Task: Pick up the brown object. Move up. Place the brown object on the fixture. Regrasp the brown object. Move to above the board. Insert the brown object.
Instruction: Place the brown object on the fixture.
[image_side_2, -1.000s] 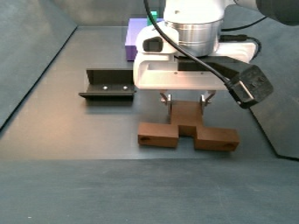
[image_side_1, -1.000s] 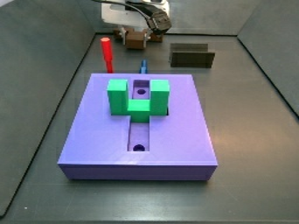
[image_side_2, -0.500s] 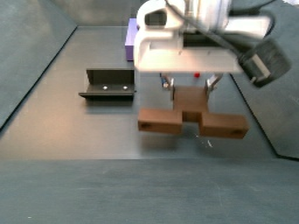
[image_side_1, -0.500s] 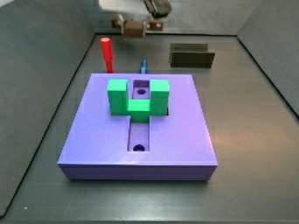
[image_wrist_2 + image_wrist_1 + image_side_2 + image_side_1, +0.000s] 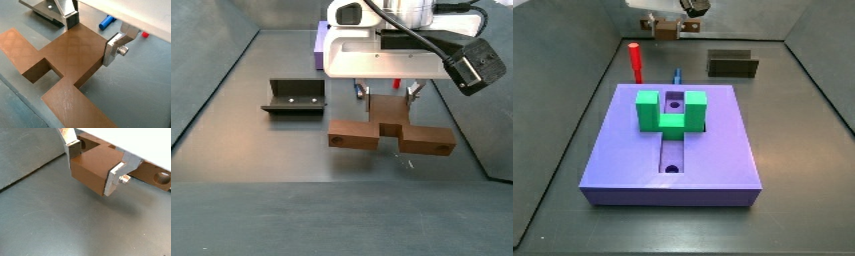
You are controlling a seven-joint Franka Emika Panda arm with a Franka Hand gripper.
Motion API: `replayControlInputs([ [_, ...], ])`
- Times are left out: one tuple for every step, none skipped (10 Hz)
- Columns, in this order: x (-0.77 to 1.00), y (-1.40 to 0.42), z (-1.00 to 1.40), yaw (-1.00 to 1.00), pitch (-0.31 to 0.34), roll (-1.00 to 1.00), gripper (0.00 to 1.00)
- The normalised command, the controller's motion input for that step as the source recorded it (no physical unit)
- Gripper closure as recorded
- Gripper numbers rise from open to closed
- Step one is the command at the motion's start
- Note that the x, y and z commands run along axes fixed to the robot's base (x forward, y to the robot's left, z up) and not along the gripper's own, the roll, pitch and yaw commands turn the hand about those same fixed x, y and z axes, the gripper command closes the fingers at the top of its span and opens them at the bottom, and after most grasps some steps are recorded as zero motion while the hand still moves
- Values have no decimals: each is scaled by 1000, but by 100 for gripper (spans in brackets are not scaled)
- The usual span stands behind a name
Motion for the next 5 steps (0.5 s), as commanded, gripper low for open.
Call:
replayControlInputs([
  [-23,14,0,0,0,0,100],
  [-46,17,0,0,0,0,100],
  [-160,31,0,-17,-20,0,100],
  [-143,40,0,-17,-40,0,100],
  [-3,91,0,0,0,-54,100],
])
